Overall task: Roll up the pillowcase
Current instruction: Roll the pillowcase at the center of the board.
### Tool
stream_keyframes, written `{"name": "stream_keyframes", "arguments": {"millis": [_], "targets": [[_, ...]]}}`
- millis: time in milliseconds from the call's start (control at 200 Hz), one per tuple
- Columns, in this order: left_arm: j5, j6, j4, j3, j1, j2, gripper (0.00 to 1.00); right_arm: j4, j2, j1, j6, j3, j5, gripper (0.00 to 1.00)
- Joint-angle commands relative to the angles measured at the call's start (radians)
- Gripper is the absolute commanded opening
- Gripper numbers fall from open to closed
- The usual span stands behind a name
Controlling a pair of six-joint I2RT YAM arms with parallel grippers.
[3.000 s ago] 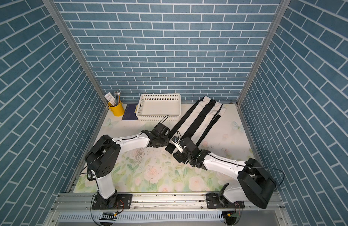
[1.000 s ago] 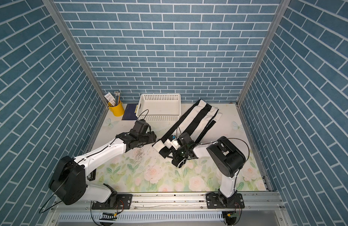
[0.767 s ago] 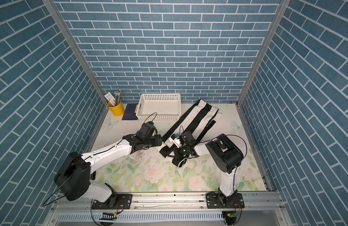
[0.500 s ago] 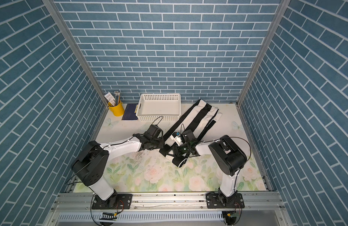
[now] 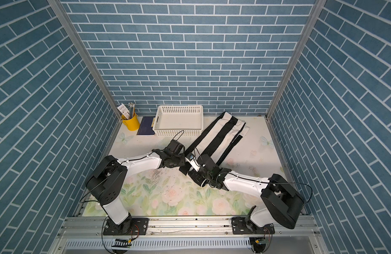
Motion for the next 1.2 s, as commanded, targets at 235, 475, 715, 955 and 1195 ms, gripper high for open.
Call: {"name": "stream_keyframes", "arguments": {"millis": [235, 475, 715, 955, 1195], "targets": [[-0.008, -0.002, -0.022, 0.008, -0.003, 0.003, 0.42, 0.102, 0.182, 0.109, -0.262, 0.029, 0.243, 0.86], [-0.011, -0.003, -0.023, 0.015, -0.001, -0.002, 0.42, 0.094, 0.262, 0.136, -0.259, 0.025, 0.279, 0.73], [-0.038, 0.025, -0.078, 0.078, 0.007, -0.029, 0.44, 0.021, 0.243, 0.105, -0.162, 0.038, 0.155, 0.06], [-0.076, 0.053, -0.134, 0.115, 0.051, -0.127, 0.47, -0.013, 0.184, -0.076, -0.003, 0.031, -0.229, 0.00], [-0.014, 0.055, -0.074, 0.072, 0.051, -0.152, 0.48, -0.027, 0.278, -0.274, 0.113, 0.076, -0.581, 0.00]]}}
